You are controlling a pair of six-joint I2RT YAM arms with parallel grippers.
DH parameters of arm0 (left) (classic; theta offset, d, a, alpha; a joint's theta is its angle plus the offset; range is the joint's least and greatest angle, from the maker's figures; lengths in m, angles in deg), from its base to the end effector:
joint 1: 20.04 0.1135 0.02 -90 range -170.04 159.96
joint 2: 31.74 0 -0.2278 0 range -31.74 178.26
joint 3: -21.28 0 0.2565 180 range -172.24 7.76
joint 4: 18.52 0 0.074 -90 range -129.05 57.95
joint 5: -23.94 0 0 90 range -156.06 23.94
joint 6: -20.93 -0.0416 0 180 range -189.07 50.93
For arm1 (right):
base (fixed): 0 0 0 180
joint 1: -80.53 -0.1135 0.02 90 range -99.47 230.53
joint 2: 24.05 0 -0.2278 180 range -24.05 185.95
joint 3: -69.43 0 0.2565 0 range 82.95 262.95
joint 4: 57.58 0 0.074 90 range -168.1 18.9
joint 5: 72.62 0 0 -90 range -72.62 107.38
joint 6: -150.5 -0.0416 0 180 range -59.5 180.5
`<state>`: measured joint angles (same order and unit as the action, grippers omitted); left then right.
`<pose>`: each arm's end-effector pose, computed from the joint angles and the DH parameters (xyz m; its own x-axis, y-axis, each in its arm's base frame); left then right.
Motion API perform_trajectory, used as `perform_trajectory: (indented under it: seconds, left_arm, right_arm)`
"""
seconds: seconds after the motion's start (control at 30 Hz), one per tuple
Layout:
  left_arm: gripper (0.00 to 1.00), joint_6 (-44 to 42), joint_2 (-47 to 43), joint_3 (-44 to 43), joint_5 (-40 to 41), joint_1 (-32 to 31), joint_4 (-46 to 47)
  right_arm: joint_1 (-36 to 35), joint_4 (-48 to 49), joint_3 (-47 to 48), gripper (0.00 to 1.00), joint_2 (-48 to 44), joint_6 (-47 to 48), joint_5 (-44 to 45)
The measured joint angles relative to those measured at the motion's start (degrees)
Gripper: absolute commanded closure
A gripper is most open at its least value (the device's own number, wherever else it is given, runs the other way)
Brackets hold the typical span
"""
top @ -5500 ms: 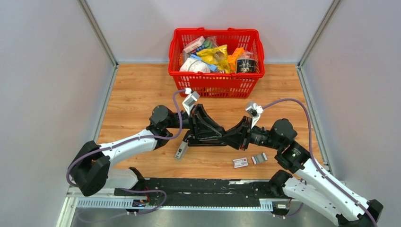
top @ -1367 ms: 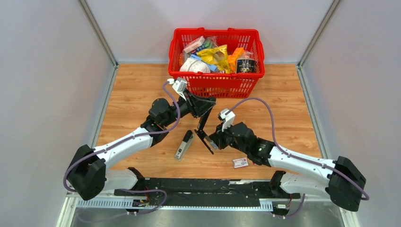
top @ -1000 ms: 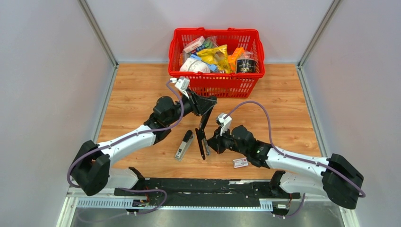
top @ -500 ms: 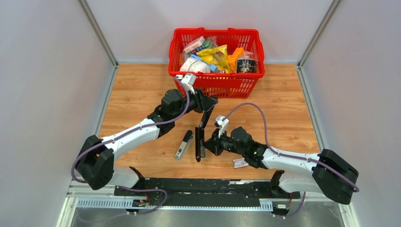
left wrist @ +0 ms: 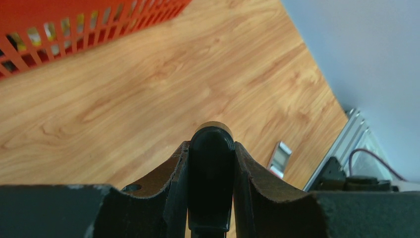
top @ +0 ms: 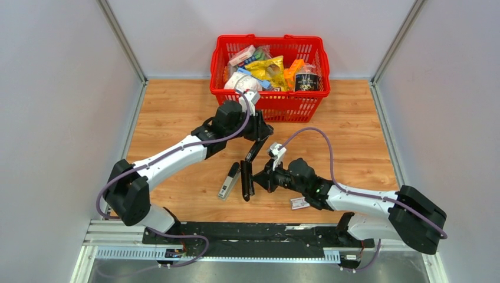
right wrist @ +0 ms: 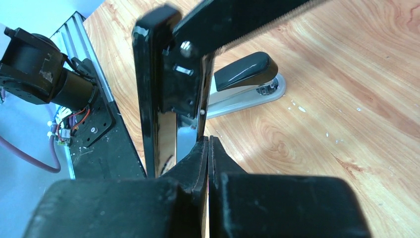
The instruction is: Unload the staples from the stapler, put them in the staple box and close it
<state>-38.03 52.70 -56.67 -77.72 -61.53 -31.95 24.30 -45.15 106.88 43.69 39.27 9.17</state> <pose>0.2646 -0.2452 0.2721 -0.6266 -0.1200 -0.7700 0.5463 0.6371 -0.5438 0.1423 0.2234 0.1596 -0.4842 -0.0793 -0.8714 -0.7756 0.4998 0.3855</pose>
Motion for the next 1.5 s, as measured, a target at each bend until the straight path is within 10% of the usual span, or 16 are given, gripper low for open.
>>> perform_trajectory:
  seconds: [0.83,1.5]
  left_arm:
    - [1.00,-5.8,4.2,-3.1,-0.2,-2.7,-12.3]
    - [1.00,-7.4,-6.5,-2.8,0.6,-2.8,-14.4]
  right_arm:
    - [0.0,-1.7,0.1,1.00,-0.9,0.1,1.0]
    - [-0.2,-30.5,5.1,1.00,-24.6,4.4,14.1]
